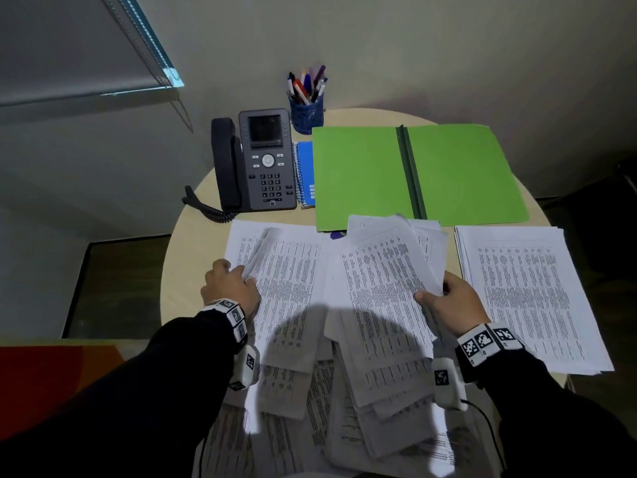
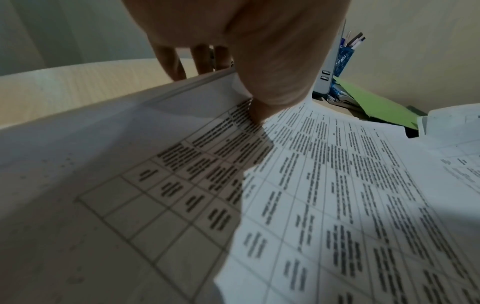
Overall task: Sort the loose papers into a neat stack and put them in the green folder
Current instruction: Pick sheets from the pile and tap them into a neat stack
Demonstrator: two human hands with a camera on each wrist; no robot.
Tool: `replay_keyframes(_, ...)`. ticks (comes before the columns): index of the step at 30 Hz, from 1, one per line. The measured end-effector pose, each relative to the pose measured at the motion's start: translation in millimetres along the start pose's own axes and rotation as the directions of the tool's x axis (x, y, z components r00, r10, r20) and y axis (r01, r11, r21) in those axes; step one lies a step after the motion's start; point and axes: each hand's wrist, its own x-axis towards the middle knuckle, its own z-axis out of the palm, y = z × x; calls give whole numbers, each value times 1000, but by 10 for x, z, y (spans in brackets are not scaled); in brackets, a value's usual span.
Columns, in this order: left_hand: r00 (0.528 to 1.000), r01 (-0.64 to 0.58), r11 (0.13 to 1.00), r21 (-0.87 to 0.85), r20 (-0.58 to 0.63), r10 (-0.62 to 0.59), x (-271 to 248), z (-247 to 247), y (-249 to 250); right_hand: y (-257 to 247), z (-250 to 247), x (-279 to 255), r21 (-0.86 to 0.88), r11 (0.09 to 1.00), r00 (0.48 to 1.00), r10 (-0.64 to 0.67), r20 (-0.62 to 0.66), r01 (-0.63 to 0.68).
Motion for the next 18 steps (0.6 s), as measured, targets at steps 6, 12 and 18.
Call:
replay_keyframes(6,975,117,993,21,188,-119,165,-71,2,-18,15,-15,-7,1000,1000,-3,-1,3)
replay_keyframes(12,960,134,989,62,238,-145,253,-158,15,-7,34,-20,-36,999,1000,-6,0,6)
replay_keyframes(18,969,128,990,56,204,-137,219,-185,-9,37,73,-13,-89,996,1000,21,-6,-21)
